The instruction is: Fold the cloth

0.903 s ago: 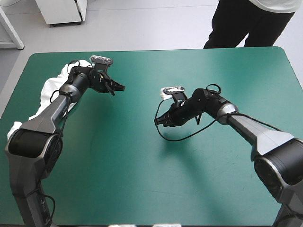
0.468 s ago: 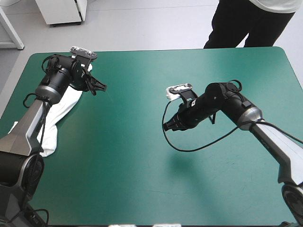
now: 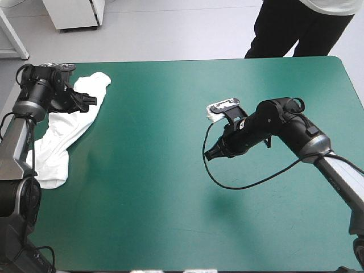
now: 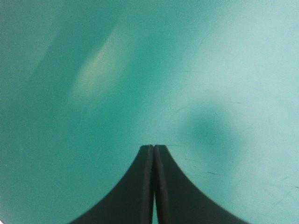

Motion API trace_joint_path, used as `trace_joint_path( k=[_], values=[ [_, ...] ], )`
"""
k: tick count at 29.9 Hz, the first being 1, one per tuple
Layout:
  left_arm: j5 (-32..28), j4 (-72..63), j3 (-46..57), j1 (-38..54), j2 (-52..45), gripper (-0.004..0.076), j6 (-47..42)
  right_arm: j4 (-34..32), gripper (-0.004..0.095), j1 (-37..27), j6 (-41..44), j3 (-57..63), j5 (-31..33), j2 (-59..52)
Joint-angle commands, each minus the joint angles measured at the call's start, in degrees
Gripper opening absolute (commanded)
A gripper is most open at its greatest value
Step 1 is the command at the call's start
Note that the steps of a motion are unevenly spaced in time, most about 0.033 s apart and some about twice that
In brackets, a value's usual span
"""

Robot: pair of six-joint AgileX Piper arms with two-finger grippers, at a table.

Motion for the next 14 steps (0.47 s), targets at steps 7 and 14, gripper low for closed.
trace_joint_path(
  k=[7, 14],
  values=[
    [-5.52, -2.77, -1.52, 7.19, 4.3, 0.0564, 1.28, 0.02, -0.0017, -0.02, -0.18, -1.83, -0.94, -2.37],
    [-7.98, -3.2, -4.0, 7.18, 11.75, 0.0564, 0.9, 0.17, -0.0017, -0.02, -0.15, -1.83, -0.61, -2.37]
  ],
)
